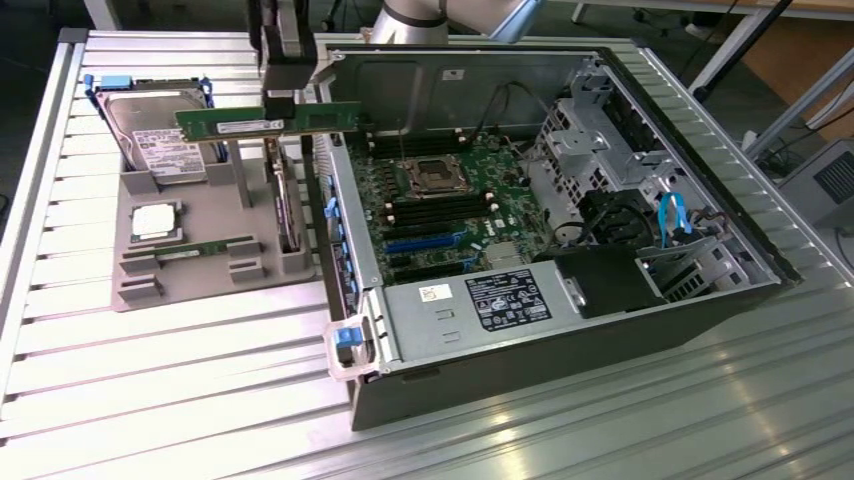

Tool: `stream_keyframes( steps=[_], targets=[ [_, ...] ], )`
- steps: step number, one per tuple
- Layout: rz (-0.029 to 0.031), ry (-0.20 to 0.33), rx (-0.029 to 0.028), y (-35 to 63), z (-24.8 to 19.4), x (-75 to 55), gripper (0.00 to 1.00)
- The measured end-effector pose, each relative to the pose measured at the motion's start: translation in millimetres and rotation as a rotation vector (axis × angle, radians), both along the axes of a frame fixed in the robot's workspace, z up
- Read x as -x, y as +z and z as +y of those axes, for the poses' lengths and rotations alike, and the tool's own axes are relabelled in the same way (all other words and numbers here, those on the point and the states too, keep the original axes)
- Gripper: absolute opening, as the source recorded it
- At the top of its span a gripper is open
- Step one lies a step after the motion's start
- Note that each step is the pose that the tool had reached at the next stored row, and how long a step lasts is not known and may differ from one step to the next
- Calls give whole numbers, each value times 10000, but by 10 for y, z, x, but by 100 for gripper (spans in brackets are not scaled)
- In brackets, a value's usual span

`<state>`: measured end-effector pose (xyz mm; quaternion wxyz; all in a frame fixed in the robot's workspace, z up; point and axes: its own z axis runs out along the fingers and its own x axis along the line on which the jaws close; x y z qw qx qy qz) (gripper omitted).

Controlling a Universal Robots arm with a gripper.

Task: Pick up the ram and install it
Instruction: 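Pick up the ram and move it above insertion slot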

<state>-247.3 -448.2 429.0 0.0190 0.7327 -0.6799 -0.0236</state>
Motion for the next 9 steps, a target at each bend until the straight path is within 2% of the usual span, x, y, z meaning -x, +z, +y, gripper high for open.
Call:
stream_keyframes(
  steps=[9],
  targets=[
    [28,0,4,-1,0,-69,12]
  ],
)
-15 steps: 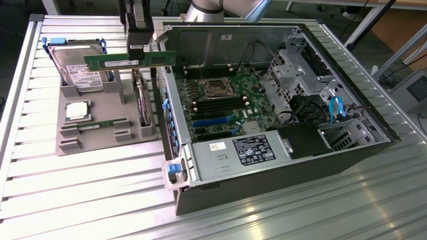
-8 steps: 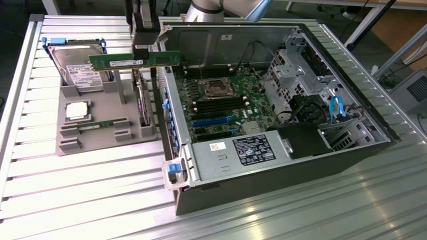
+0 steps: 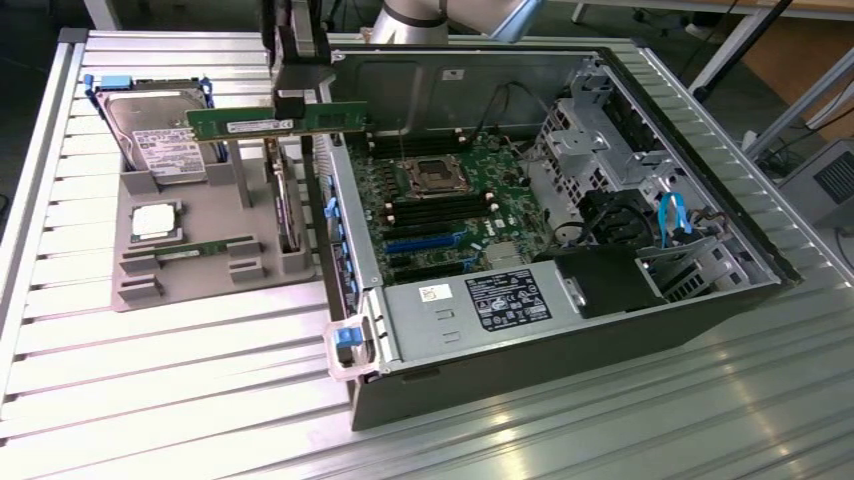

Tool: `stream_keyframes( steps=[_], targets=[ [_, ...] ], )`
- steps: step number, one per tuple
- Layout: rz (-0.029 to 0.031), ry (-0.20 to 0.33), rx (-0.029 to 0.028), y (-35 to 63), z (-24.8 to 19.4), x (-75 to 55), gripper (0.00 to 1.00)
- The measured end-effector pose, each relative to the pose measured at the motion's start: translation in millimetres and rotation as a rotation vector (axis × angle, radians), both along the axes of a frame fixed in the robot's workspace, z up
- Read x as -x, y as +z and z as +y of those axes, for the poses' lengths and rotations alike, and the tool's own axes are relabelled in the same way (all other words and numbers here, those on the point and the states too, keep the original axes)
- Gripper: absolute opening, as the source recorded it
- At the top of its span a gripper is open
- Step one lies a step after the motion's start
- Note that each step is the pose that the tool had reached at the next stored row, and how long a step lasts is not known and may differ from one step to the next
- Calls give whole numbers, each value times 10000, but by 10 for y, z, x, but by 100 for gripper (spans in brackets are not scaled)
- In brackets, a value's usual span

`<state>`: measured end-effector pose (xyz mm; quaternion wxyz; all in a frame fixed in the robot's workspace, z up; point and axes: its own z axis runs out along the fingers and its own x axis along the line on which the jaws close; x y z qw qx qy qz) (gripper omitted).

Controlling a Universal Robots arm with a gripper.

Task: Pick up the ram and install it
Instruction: 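Pick up the ram and move it above insertion slot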

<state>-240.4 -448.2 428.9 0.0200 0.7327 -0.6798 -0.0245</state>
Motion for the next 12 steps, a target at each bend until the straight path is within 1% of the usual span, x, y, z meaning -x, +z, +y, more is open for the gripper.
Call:
stream_keyframes(
  steps=[5,12],
  targets=[
    [17,0,0,-1,0,-41,12],
    [65,0,3,-2,0,-142,12]
  ],
)
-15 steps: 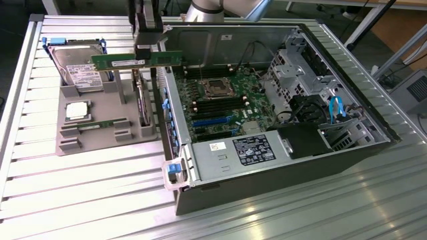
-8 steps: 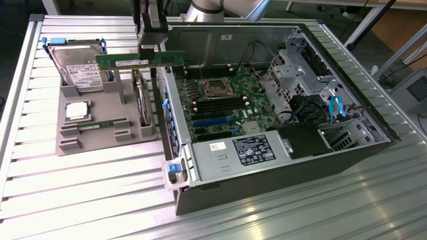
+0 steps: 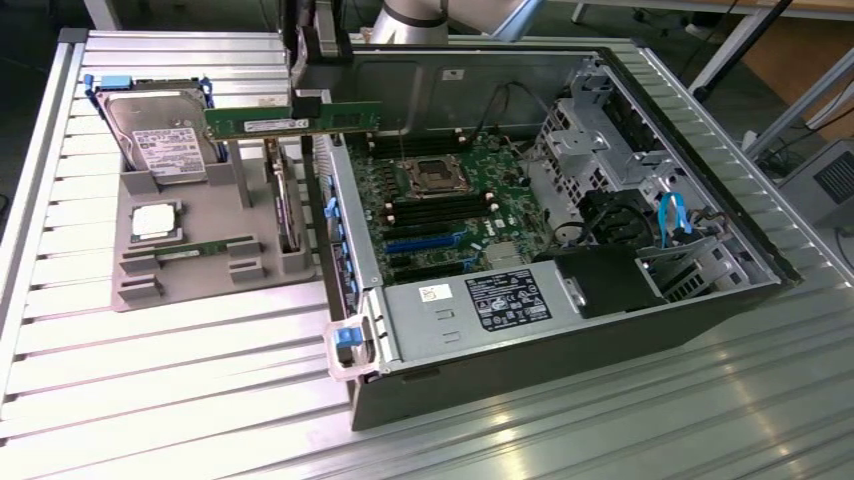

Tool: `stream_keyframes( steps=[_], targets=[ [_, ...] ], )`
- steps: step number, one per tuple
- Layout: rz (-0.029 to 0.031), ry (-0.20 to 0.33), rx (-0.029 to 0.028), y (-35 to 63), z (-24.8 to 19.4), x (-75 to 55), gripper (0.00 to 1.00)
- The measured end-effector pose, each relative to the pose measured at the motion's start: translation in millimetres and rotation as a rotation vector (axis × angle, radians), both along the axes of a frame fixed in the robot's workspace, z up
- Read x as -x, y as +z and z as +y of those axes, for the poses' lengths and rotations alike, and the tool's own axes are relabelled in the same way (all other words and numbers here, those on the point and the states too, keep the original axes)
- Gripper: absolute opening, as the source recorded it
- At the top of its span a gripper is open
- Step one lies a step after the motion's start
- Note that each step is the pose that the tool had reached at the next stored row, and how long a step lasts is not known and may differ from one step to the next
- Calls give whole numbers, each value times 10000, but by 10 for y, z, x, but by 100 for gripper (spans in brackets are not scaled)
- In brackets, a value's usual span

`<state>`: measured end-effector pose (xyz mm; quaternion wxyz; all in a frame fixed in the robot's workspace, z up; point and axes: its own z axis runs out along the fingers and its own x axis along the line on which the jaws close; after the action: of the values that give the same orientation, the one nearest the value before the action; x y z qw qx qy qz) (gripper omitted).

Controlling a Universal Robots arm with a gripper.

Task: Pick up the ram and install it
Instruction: 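Pick up the ram and move it above insertion slot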

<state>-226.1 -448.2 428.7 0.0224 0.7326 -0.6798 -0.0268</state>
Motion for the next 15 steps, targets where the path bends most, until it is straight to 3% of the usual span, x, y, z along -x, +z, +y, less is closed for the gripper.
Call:
stream_keyframes(
  steps=[15],
  targets=[
    [77,0,2,-2,0,-177,12]
  ],
)
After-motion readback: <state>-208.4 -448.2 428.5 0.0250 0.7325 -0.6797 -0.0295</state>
